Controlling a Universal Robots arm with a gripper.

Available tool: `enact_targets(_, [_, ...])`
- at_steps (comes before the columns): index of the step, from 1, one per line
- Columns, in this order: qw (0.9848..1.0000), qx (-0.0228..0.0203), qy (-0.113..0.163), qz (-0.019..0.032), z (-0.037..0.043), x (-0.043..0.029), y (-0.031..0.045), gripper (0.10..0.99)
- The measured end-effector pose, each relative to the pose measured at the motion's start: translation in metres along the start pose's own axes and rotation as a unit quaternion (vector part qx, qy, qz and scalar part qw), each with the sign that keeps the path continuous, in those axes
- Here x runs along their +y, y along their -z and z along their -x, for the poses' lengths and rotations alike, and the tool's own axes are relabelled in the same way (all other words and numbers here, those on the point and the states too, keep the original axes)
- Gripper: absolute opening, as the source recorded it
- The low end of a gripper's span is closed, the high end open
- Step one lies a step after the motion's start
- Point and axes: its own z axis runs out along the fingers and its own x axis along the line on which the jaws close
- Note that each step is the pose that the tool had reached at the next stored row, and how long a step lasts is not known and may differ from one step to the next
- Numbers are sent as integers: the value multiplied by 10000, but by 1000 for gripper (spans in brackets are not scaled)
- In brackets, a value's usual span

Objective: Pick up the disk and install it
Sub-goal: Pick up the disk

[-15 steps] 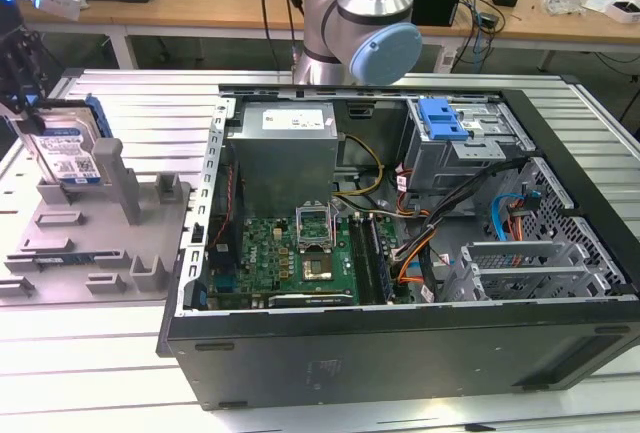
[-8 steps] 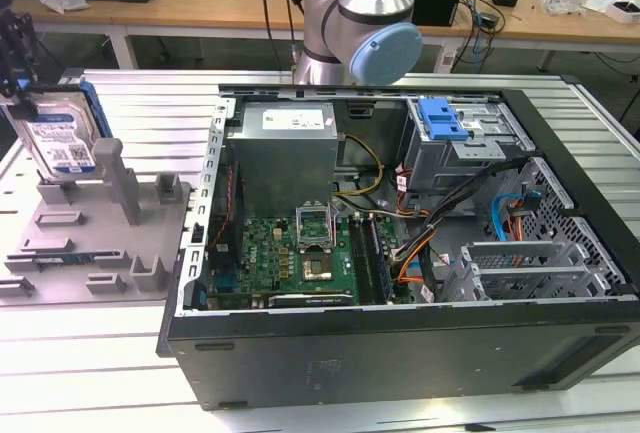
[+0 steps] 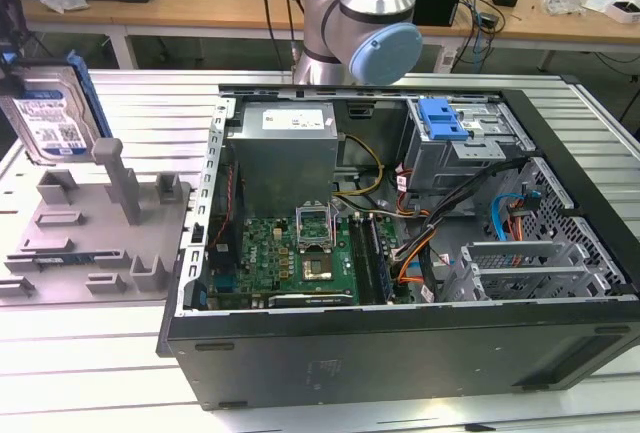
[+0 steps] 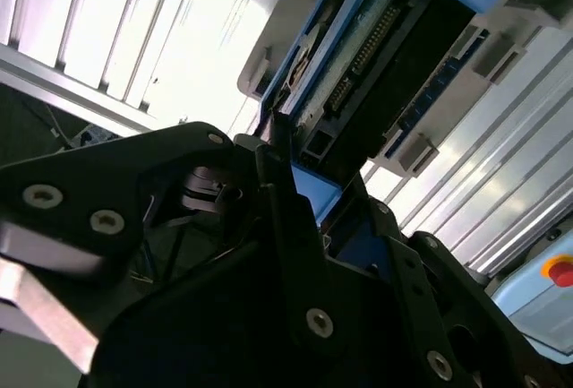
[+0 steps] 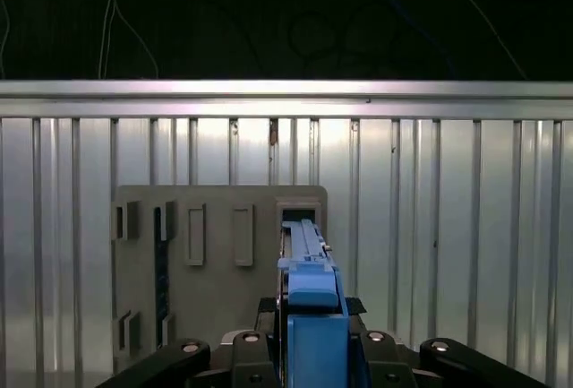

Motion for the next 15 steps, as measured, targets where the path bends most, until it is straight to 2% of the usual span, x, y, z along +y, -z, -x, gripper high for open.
enact_targets(12, [10000, -14, -1, 0, -22, -34, 653, 365])
enact_targets(15, [10000, -24, -1, 0, -31, -53, 917, 365])
